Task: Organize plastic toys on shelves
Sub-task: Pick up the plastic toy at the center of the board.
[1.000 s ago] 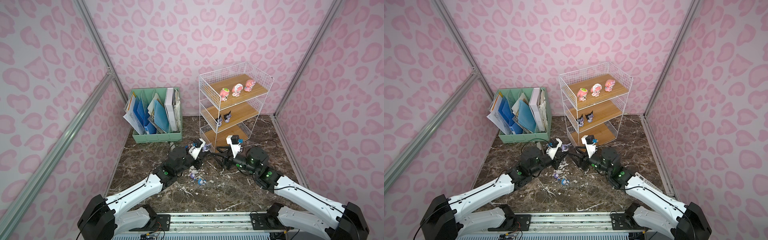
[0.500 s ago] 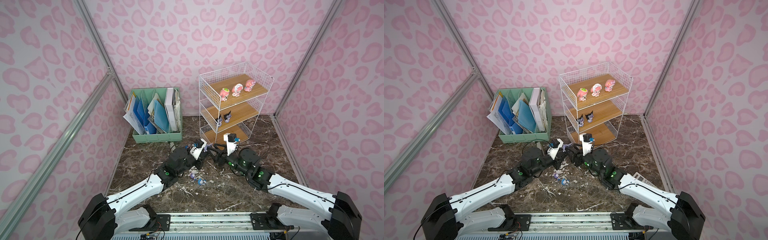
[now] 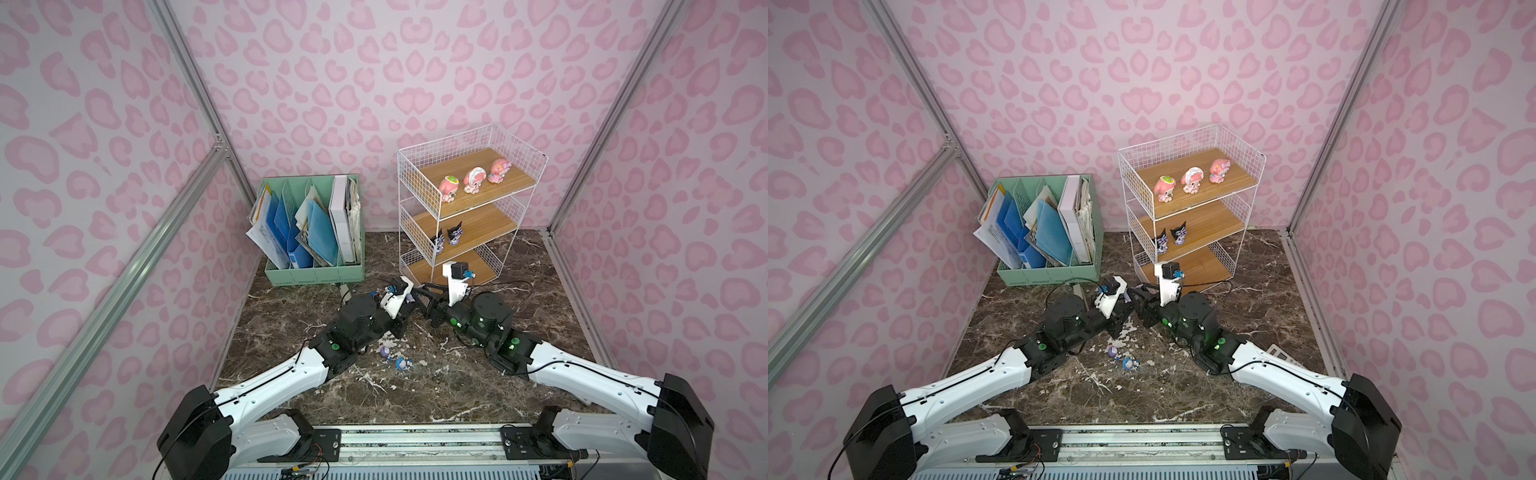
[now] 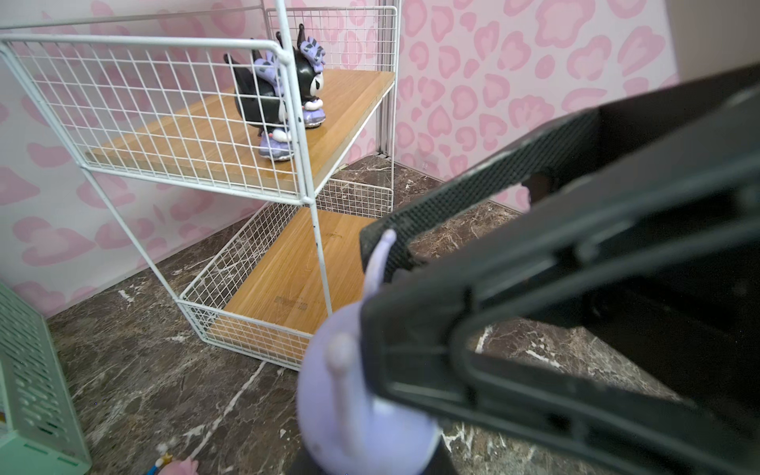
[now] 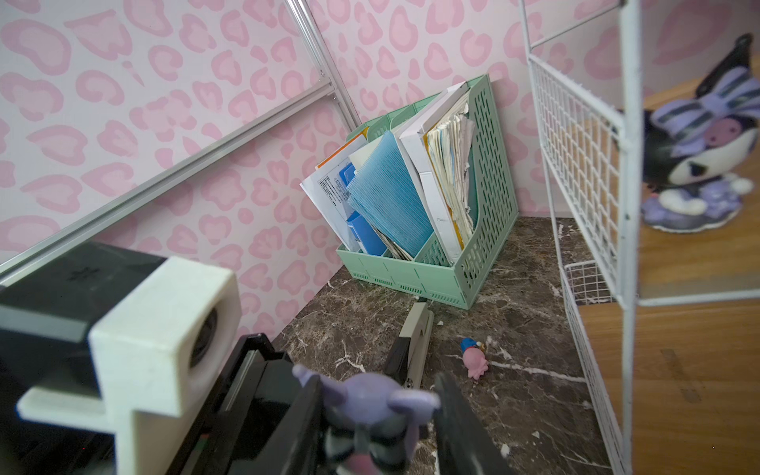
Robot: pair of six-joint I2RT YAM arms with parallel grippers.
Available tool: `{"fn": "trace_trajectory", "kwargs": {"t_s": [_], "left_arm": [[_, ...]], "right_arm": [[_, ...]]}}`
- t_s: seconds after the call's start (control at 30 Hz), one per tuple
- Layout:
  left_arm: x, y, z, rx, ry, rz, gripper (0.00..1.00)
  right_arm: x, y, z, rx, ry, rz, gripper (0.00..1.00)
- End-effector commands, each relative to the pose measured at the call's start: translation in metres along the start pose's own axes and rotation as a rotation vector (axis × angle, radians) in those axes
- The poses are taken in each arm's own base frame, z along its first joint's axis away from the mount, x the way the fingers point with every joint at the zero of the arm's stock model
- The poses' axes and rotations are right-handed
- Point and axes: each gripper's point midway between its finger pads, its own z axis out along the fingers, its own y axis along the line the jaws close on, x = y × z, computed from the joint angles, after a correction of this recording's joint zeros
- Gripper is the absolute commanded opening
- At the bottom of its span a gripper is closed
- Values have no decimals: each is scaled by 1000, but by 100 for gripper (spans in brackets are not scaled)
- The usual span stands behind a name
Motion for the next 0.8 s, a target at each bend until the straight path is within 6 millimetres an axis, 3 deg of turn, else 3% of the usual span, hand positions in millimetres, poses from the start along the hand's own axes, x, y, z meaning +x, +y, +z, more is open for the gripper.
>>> {"fn": "trace_trajectory", "kwargs": {"t_s": [0.0,0.47,0.77], "left_arm": [[-14,-6,-1,26,-43,11,11],[-11,2,0,-21,-24,1,11],[-10,6,0,-51,-14,17,11]], "right_arm": [[3,6,1,-24,17,-6,42],[7,-2,0,41,24,-47,43],[5,-5,-7,57,5,-94,58]]}}
